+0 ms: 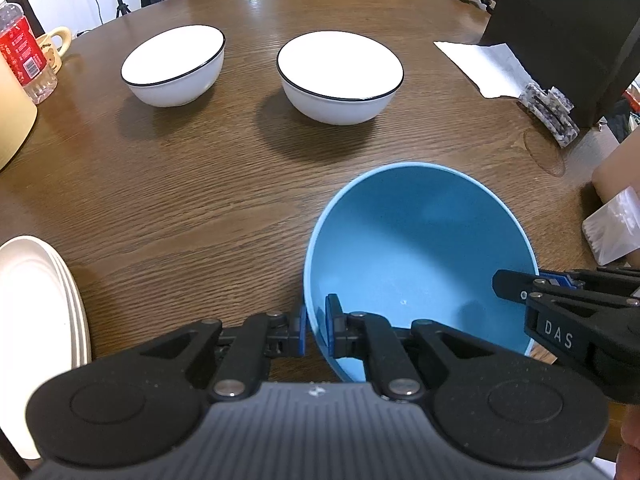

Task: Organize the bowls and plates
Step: 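Lower the blue bowl onto the table and open both grippers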

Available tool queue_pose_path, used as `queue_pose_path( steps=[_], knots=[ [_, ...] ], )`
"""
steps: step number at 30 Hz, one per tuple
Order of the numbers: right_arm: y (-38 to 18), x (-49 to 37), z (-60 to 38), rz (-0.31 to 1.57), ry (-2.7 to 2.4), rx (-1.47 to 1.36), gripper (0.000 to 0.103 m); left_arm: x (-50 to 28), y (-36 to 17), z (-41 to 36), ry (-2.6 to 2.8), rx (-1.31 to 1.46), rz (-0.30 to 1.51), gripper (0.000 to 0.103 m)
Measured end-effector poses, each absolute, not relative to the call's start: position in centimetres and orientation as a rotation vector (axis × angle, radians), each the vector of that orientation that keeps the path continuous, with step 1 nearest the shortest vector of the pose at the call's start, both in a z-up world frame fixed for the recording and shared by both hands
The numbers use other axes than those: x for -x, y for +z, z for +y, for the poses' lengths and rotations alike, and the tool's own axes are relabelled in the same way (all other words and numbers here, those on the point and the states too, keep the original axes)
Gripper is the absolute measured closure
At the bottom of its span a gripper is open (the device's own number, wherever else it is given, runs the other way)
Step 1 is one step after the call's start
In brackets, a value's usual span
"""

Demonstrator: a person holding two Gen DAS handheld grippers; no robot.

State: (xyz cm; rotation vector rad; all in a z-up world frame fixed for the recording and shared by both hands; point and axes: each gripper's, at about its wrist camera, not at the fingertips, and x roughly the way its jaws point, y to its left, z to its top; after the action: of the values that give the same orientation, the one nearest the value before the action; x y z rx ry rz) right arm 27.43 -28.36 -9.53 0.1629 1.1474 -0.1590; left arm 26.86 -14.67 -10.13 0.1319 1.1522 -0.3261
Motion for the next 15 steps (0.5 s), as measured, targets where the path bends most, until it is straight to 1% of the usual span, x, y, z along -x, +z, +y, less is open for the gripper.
queue_pose_path(
  steps=[3,6,7,8,9,10,12,13,14,15],
  knots=[
    [-9.6,-27.5,-28.4,1.148,-0.158,-0.17,0.093,-26.9,-10.1,-14.7,-0.331,-0.13,1.156,0.092],
    [-9.6,-27.5,-28.8,1.156,-0.151,-0.198,0.09,-27.1,-10.1,-14.6,-0.333,-0.114,1.167,0.09],
    [-9.6,-27.5,-28.9,1.159,-0.148,-0.207,0.09,-27.1,-10.1,-14.5,-0.335,-0.108,1.167,0.086],
    [-9.6,-27.5,-29.0,1.157,-0.147,-0.212,0.09,-27.1,-10.0,-14.5,-0.334,-0.105,1.164,0.079],
    [-9.5,-27.5,-29.0,1.154,-0.147,-0.216,0.089,-27.1,-9.9,-14.4,-0.333,-0.102,1.16,0.074],
    [-9.4,-27.5,-29.1,1.151,-0.145,-0.222,0.089,-27.1,-9.7,-14.4,-0.333,-0.101,1.153,0.066],
    [-9.1,-27.5,-29.3,1.145,-0.14,-0.232,0.08,-27.0,-9.4,-14.3,-0.332,-0.095,1.142,0.062],
    [-8.9,-27.4,-29.4,1.141,-0.138,-0.235,0.078,-27.0,-9.2,-14.2,-0.33,-0.092,1.137,0.058],
    [-8.8,-27.4,-29.4,1.138,-0.135,-0.236,0.075,-27.0,-9.0,-14.1,-0.327,-0.09,1.132,0.052],
    [-8.7,-27.4,-29.4,1.135,-0.132,-0.236,0.071,-27.0,-8.9,-14.0,-0.324,-0.089,1.125,0.049]
  ],
)
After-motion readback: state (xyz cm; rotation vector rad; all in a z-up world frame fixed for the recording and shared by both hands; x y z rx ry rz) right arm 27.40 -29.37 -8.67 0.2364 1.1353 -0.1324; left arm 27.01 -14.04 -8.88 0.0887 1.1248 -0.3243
